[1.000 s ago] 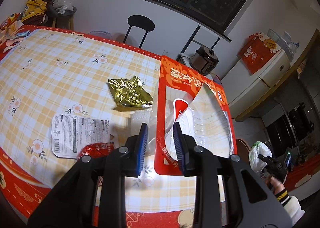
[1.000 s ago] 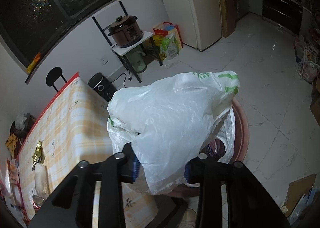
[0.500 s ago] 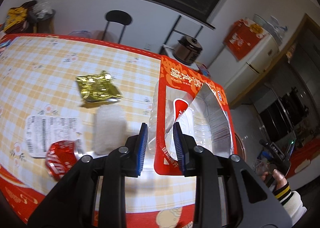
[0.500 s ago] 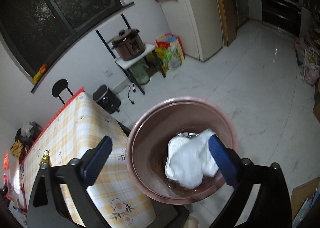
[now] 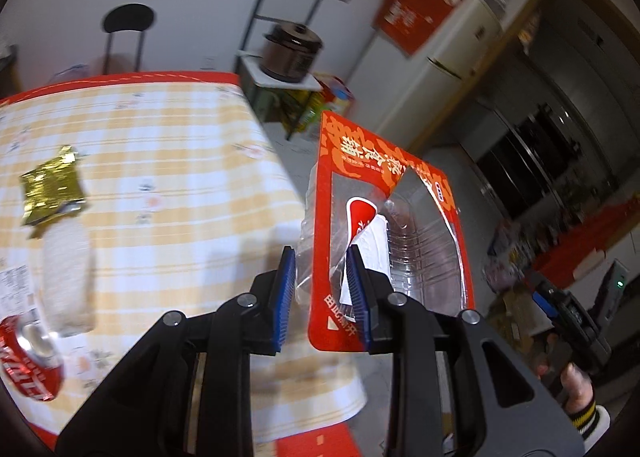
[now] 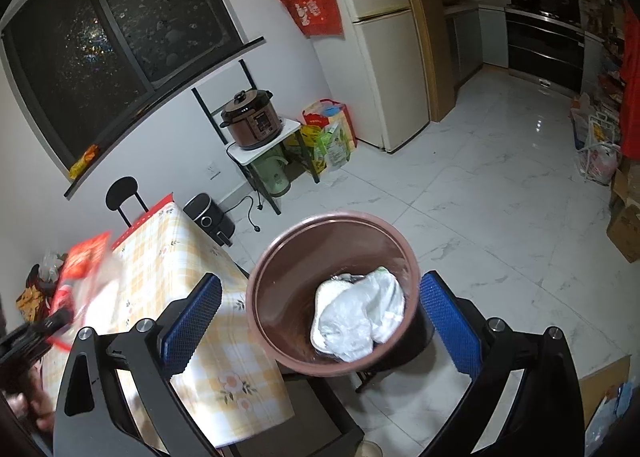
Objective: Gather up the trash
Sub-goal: 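Carry the red-orange package in the left tool over the bin and open it, then move both open tools back over the table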
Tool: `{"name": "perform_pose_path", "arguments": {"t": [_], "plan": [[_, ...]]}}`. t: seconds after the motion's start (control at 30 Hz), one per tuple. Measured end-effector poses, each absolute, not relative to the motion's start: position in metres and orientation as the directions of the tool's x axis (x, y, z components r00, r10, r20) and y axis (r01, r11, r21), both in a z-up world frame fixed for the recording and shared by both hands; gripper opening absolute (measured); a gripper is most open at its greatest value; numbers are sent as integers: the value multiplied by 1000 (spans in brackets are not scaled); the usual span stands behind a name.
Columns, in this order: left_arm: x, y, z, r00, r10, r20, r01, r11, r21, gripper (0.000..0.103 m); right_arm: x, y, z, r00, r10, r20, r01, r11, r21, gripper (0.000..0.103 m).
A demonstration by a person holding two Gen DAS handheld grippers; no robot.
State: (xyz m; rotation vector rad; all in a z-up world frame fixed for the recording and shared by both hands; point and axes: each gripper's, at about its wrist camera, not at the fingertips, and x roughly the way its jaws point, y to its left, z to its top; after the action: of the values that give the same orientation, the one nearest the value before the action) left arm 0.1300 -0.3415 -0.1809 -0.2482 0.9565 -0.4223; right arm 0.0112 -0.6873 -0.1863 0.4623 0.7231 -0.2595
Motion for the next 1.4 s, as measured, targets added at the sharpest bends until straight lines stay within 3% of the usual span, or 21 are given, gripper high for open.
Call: {"name": "perform_pose_path", "arguments": {"t": [0.43,0.5,0.53,0.67,1.0,1.03,1.4], "plan": [[170,-475,-232,382,-497,-779,324,862,-390,30,-37,-710,-200,677,-109,-728,463,832,306,98],[174,-488,-232,355,-558,-750,365,821,-438,55,-41,-714,-201,672,-118,-731,475,826,303,98],[176,-494,-229,356,-578,-734,388,806,-446,76,-43,-716,-201,670,-123,-732,481,823,302,98],[170,-490,-213,415,-577,-704,424,807,-412,84,-46,-719,-203,670,-127,-731,492,814,310,98],[147,-388,-177,577,-462,-674,325,887,-329,88,-8,-676,-200,686,-57,-725,404,859,314,98],[147,-376,-174,593,-439,-675,307,898,-314,91,-3,-668,-198,689,-50,-723,390,866,312,98],[101,-201,-150,705,-99,-702,26,993,-114,93,46,-567,-190,705,71,-705,213,928,307,98]]}}
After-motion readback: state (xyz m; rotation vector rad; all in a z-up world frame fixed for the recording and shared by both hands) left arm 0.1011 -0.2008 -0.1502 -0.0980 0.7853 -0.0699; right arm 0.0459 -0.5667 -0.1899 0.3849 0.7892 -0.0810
